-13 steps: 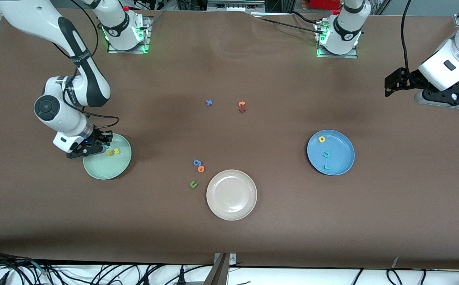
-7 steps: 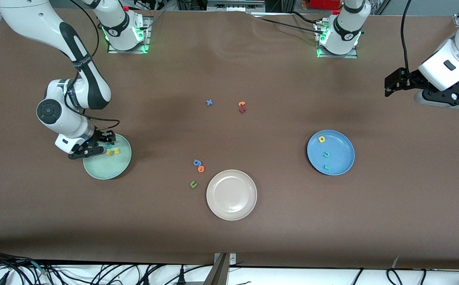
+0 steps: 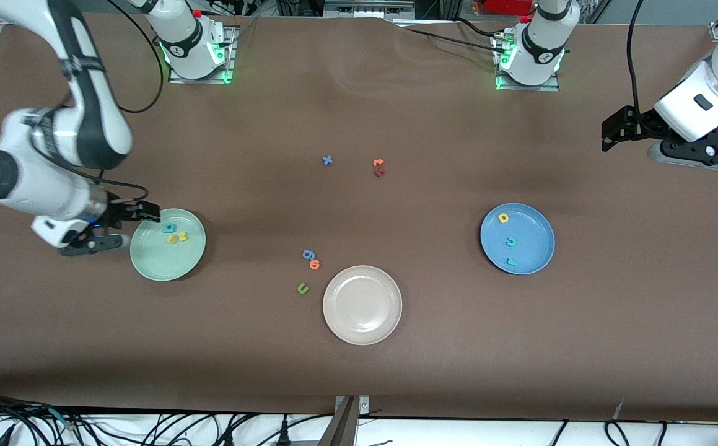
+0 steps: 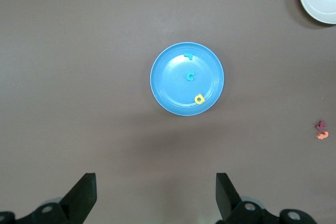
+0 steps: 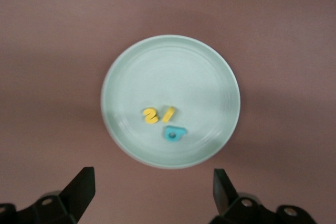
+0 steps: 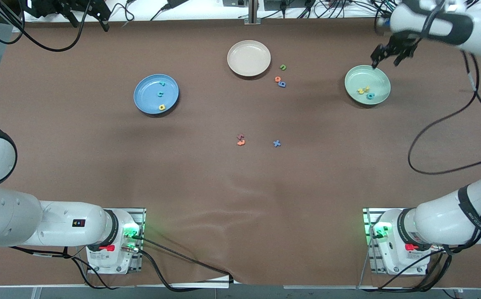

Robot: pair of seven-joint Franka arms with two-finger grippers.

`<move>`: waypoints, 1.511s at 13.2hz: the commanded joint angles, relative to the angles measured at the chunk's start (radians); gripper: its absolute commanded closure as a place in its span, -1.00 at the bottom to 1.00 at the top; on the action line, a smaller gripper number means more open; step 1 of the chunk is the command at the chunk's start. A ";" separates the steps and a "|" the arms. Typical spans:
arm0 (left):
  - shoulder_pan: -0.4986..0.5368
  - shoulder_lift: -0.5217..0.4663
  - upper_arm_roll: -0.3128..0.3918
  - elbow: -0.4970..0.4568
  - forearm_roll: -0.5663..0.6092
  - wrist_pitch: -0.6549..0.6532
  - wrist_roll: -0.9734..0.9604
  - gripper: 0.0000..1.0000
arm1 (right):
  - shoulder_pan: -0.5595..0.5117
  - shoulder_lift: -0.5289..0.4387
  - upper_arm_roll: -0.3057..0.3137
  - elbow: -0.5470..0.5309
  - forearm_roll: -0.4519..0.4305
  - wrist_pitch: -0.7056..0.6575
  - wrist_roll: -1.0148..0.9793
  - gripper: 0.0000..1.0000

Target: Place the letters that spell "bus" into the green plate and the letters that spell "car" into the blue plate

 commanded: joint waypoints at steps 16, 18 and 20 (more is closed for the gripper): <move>0.008 -0.006 -0.004 0.014 -0.031 -0.019 0.014 -1.00 | -0.007 -0.139 -0.071 0.478 -0.029 -0.481 -0.014 -1.00; 0.008 -0.006 -0.004 0.014 -0.031 -0.019 0.014 -1.00 | 0.003 -0.194 -0.081 0.398 -0.031 -0.486 -0.025 -1.00; 0.009 -0.006 -0.004 0.014 -0.031 -0.019 0.015 -1.00 | 0.006 -0.274 -0.078 0.271 -0.031 -0.420 -0.024 -1.00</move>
